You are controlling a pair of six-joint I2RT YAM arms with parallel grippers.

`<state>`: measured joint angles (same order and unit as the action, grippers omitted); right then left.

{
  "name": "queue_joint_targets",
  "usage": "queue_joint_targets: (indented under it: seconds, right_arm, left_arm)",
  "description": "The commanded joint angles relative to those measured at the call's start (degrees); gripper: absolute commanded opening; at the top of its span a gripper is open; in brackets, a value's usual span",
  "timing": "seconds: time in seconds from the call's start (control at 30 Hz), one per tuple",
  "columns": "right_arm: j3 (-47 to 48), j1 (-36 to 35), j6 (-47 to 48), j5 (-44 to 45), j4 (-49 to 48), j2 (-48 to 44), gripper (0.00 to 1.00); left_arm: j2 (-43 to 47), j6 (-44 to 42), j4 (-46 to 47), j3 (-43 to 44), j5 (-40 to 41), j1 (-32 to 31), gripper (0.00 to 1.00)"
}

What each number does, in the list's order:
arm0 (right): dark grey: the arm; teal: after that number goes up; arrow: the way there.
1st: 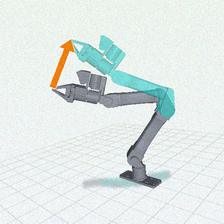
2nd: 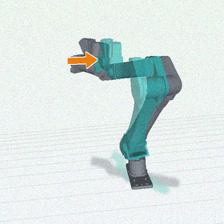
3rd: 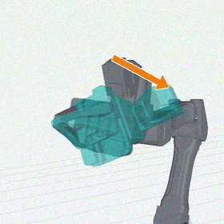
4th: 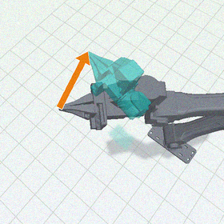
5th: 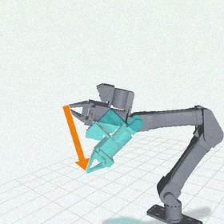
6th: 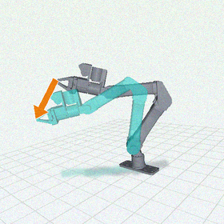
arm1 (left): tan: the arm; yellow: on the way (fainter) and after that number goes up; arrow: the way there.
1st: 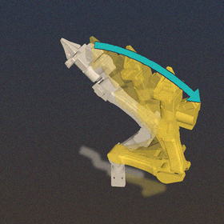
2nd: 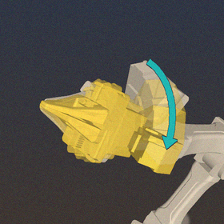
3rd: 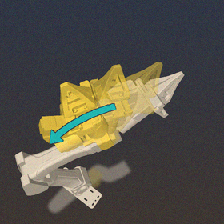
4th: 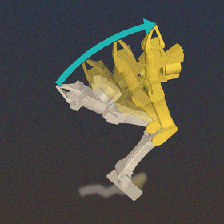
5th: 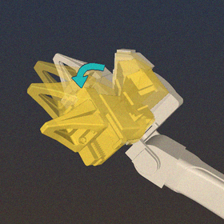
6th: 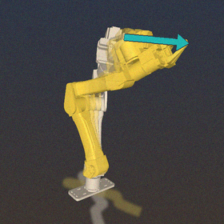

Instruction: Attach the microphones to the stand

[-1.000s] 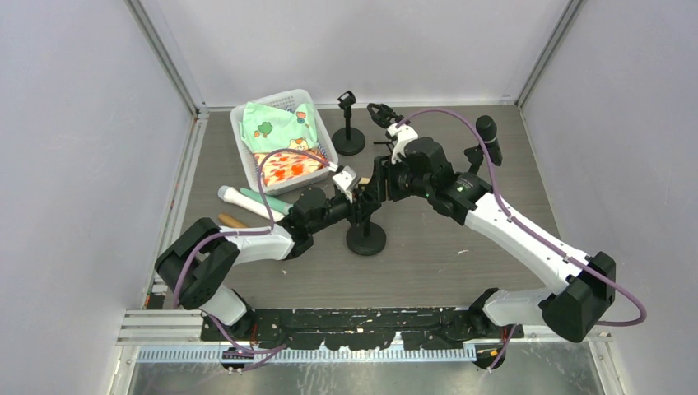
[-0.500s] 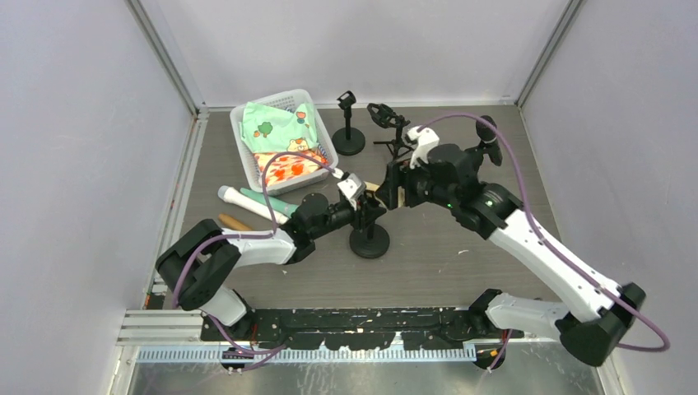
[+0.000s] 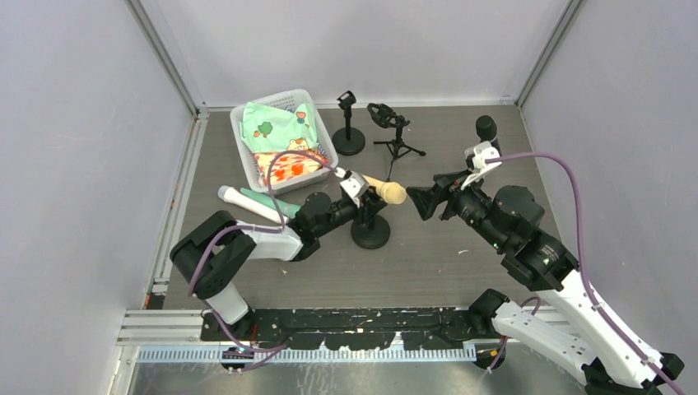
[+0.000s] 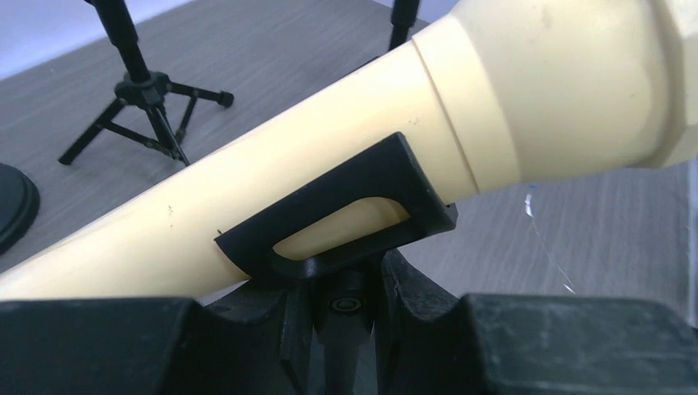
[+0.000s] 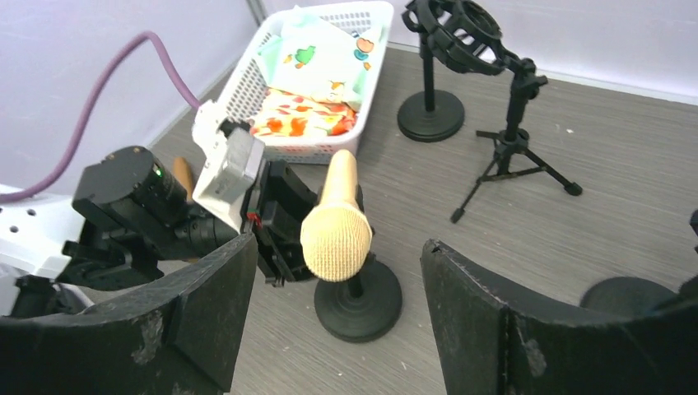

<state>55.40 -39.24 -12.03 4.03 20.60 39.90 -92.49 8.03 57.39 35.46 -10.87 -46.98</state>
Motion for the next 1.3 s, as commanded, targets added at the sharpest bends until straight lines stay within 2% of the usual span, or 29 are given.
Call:
queue_joint_targets:
  seconds: [0.0,0.4,0.97,1.27]
  right_arm:
    - [-2.2,0.2,2.3,4.2,-4.0,-0.9,0.77]
    - [-1.9,0.2,2.3,10.6,-0.6,-9.3,0.76]
    - [2.5,0.2,4.0,20.5,6.0,-18.8,0.77]
    - [5.1,0.2,4.5,22.0,9.7,-20.8,0.77]
  left_arm:
    - [-2.9,-2.2,13.3,7.7,1.7,1.7,0.0]
    - [-18.2,-2.3,14.0,25.9,-0.9,1.9,0.0]
    - [-36.3,-4.1,2.4,50.4,-2.1,-1.9,0.0]
    - [-44.3,-7.3,-3.3,60.8,-1.2,-3.5,0.0]
